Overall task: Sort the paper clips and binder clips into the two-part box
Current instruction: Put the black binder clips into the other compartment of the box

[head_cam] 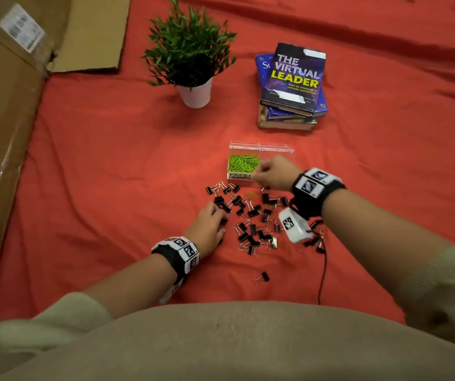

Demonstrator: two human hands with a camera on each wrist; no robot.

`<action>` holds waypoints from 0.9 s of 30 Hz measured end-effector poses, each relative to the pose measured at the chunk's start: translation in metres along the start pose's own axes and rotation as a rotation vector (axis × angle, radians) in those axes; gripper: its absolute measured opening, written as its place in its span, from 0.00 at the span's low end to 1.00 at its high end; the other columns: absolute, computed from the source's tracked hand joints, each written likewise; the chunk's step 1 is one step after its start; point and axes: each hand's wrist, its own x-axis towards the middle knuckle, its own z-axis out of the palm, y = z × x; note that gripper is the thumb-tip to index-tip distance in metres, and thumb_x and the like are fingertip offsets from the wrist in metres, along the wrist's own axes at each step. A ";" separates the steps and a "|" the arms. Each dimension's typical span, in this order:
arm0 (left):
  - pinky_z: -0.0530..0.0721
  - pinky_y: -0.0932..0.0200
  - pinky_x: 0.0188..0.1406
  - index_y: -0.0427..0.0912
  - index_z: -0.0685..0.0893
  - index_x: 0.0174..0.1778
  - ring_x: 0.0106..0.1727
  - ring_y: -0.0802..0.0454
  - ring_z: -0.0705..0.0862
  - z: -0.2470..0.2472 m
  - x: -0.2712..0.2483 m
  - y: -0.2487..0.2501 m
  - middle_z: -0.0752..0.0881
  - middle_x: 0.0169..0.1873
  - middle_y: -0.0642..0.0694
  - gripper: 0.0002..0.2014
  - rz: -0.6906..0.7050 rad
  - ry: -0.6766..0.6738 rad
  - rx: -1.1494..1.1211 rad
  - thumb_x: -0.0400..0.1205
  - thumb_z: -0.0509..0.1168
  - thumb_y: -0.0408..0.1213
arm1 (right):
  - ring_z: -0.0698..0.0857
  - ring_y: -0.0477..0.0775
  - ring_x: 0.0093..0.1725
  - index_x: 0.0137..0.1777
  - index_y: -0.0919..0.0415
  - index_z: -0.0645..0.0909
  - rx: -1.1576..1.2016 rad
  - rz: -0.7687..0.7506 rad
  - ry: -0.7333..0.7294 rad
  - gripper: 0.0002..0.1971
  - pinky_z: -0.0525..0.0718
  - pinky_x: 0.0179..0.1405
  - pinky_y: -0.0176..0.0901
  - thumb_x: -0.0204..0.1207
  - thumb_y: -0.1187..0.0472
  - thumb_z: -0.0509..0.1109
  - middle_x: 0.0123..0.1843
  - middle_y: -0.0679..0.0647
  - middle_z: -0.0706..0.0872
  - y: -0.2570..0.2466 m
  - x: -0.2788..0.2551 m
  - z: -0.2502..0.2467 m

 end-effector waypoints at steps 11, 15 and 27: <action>0.76 0.56 0.58 0.43 0.80 0.57 0.59 0.47 0.76 -0.014 0.010 0.001 0.73 0.57 0.44 0.11 -0.030 0.044 0.025 0.80 0.66 0.37 | 0.82 0.59 0.61 0.61 0.59 0.81 -0.427 -0.172 0.114 0.18 0.81 0.63 0.47 0.74 0.71 0.63 0.62 0.59 0.84 -0.021 0.052 0.021; 0.80 0.48 0.61 0.40 0.79 0.57 0.60 0.46 0.76 -0.024 0.027 0.000 0.74 0.56 0.43 0.12 -0.109 0.159 0.017 0.79 0.67 0.38 | 0.84 0.55 0.49 0.52 0.63 0.83 -0.383 -0.313 0.299 0.09 0.84 0.56 0.45 0.78 0.66 0.62 0.51 0.56 0.84 -0.011 0.022 0.030; 0.73 0.51 0.67 0.38 0.82 0.58 0.63 0.41 0.76 -0.036 0.049 -0.013 0.78 0.57 0.39 0.12 -0.263 0.105 0.041 0.80 0.67 0.38 | 0.84 0.64 0.52 0.57 0.68 0.76 -0.642 -0.074 0.129 0.10 0.85 0.50 0.56 0.78 0.71 0.60 0.54 0.64 0.84 0.026 0.015 0.074</action>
